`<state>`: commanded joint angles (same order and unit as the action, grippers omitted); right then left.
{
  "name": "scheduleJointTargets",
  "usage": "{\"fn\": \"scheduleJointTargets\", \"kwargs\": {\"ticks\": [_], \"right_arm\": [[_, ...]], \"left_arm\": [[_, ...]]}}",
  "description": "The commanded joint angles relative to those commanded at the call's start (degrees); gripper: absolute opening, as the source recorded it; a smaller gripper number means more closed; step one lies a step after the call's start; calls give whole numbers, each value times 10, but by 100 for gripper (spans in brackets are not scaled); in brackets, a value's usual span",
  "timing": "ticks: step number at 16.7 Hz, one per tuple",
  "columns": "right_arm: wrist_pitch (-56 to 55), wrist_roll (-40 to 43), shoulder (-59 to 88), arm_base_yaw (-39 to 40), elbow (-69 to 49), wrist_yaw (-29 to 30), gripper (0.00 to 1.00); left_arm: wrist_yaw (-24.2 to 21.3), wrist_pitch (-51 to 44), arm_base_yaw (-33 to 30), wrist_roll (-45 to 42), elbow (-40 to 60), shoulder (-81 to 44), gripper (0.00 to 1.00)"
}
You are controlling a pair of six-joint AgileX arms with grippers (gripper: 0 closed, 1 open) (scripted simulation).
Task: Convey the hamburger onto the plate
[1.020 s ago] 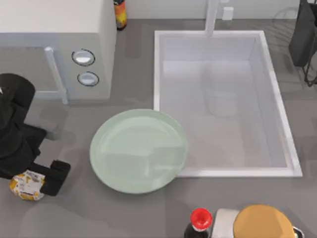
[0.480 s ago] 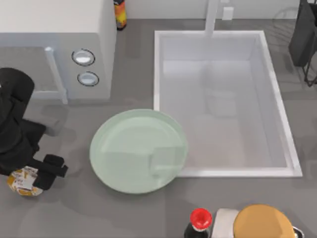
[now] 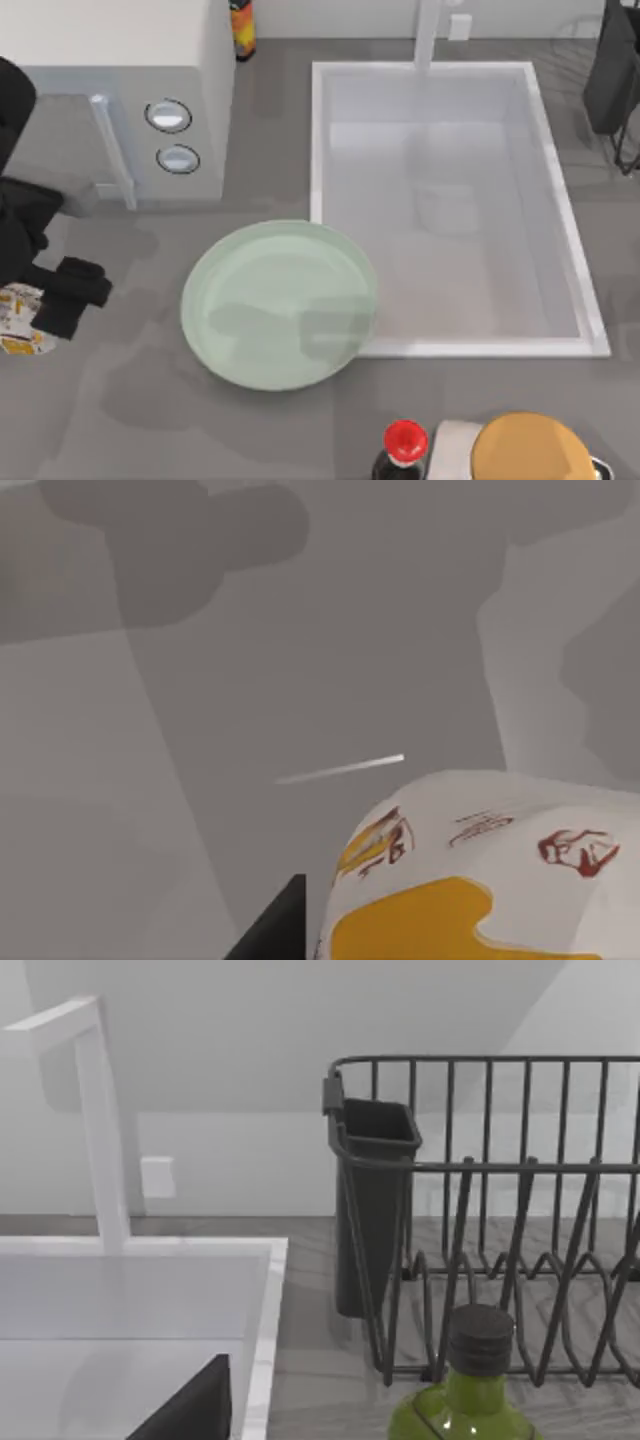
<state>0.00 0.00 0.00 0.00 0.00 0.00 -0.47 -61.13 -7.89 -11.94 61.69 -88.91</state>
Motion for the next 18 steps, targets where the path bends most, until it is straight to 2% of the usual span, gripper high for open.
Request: {"fn": "scheduleJointTargets", "kwargs": {"ticks": [7, 10, 14, 18], "right_arm": [[0, 0, 0, 0, 0, 0, 100], [0, 0, 0, 0, 0, 0, 100], [0, 0, 0, 0, 0, 0, 100], [0, 0, 0, 0, 0, 0, 100]], "left_arm": [[0, -12, -1, 5, 11, 3, 0], [2, -23, -17, 59, 40, -24, 0], [5, -48, -54, 215, 108, -86, 0], [8, -78, -103, 462, 184, -162, 0]]}}
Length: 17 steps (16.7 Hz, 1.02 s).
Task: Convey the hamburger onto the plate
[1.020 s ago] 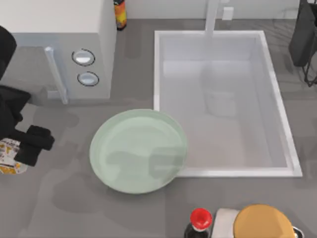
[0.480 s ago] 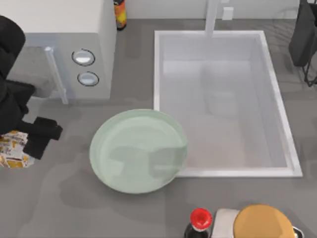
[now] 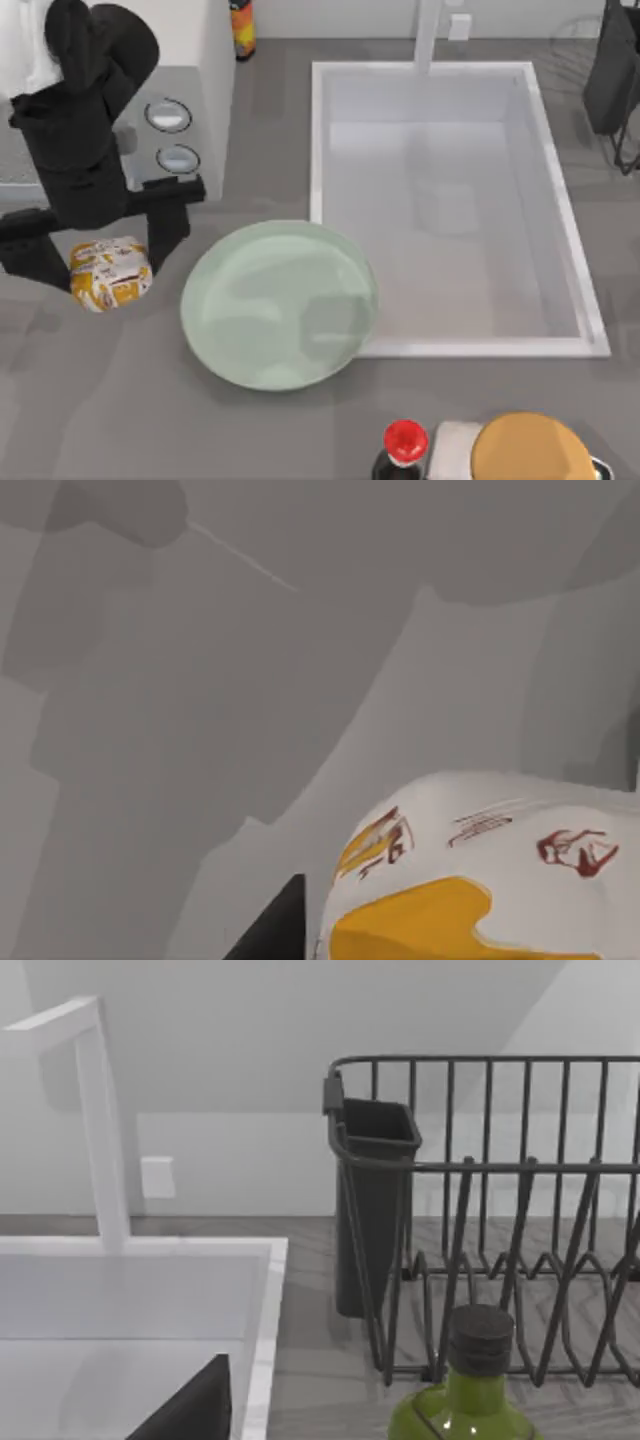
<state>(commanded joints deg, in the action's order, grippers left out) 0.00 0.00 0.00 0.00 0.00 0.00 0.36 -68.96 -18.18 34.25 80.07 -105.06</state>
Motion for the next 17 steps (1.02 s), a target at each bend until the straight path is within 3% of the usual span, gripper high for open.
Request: {"fn": "scheduleJointTargets", "kwargs": {"ticks": [6, 10, 14, 17], "right_arm": [[0, 0, 0, 0, 0, 0, 100], [0, 0, 0, 0, 0, 0, 100], [0, 0, 0, 0, 0, 0, 100], [0, 0, 0, 0, 0, 0, 100]], "left_arm": [[4, -42, -85, 438, 110, -113, 0], [7, -53, -135, 679, 173, -163, 0], [12, -47, -169, 831, 216, -182, 0], [15, -41, -181, 881, 230, -183, 0]]}}
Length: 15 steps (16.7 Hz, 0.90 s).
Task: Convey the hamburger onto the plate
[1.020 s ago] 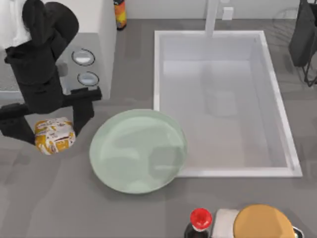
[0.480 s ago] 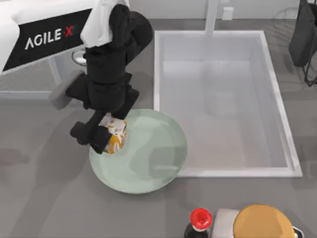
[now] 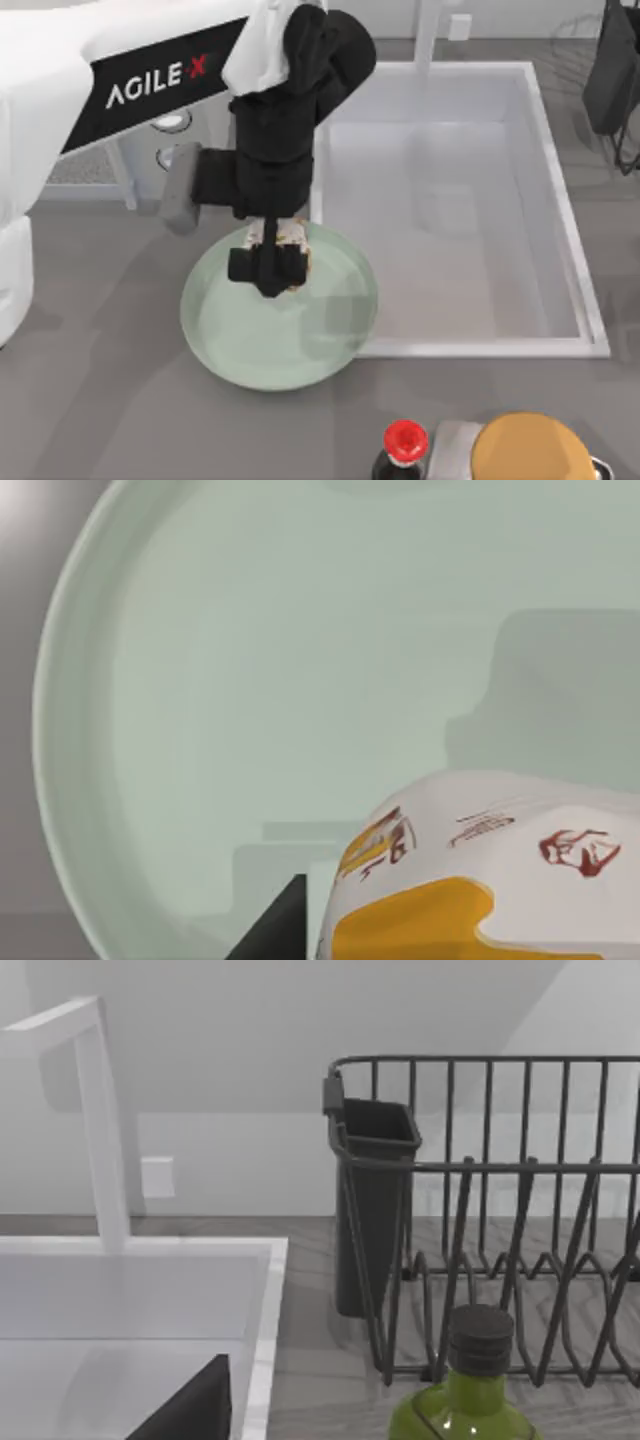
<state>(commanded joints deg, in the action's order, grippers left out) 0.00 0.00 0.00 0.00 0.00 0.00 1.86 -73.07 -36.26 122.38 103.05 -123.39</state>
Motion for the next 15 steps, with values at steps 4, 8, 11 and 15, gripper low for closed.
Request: {"fn": "scheduleJointTargets", "kwargs": {"ticks": [4, 8, 11, 15], "right_arm": [[0, 0, 0, 0, 0, 0, 100], [0, 0, 0, 0, 0, 0, 100], [0, 0, 0, 0, 0, 0, 100], [0, 0, 0, 0, 0, 0, 100]], "left_arm": [[0, 1, -1, 5, 1, 0, 0], [0, 24, 1, 3, -20, -2, 0], [0, 78, 1, 3, -61, -11, 0], [0, 95, 0, 3, -77, -16, 0]]}}
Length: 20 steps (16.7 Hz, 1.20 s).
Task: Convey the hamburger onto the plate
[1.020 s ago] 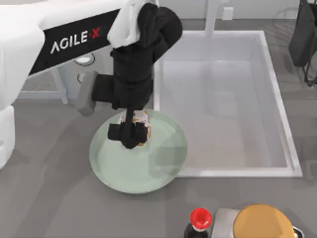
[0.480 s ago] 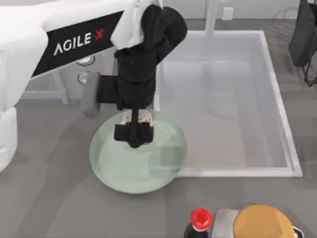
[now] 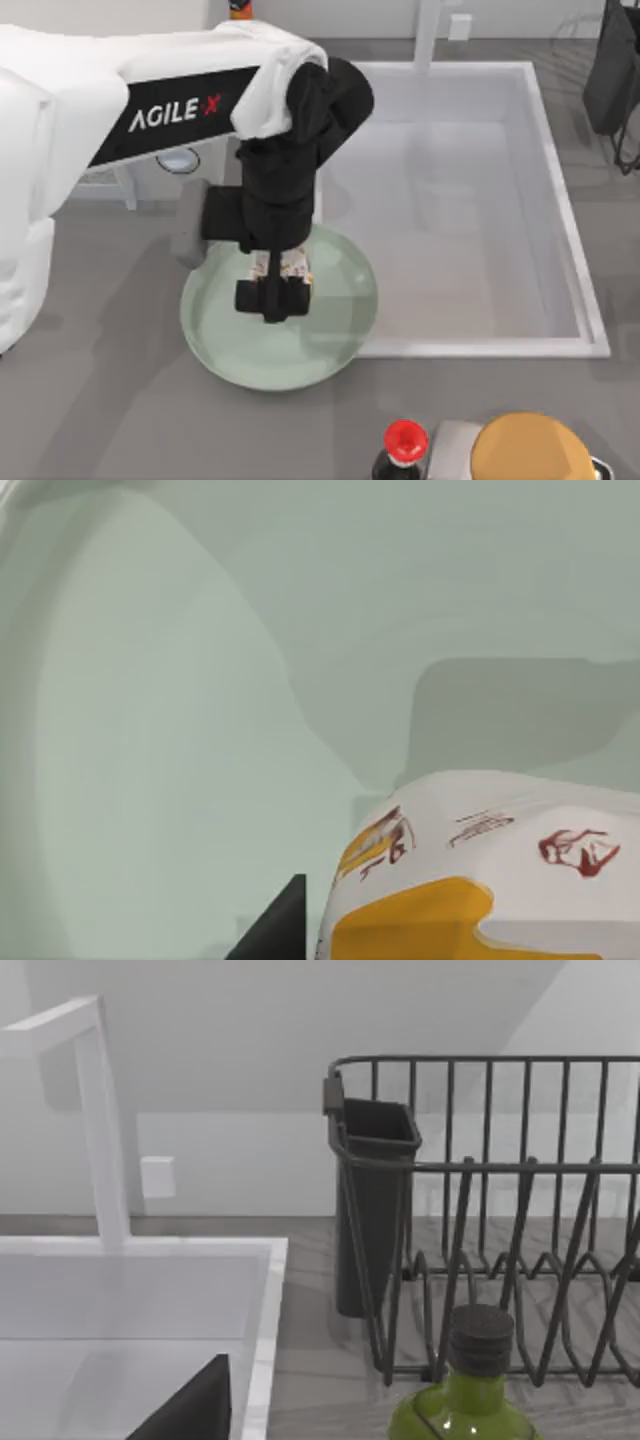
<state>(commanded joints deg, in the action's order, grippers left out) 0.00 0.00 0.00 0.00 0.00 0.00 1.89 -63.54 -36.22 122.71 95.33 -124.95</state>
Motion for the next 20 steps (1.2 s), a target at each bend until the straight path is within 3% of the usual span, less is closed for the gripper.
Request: {"fn": "scheduleJointTargets", "kwargs": {"ticks": [1, 14, 20], "right_arm": [[0, 0, 0, 0, 0, 0, 100], [0, 0, 0, 0, 0, 0, 100], [0, 0, 0, 0, 0, 0, 100]], "left_arm": [[0, 0, 0, 0, 0, 0, 0], [0, 0, 0, 0, 0, 0, 98], [0, 0, 0, 0, 0, 0, 100]]}}
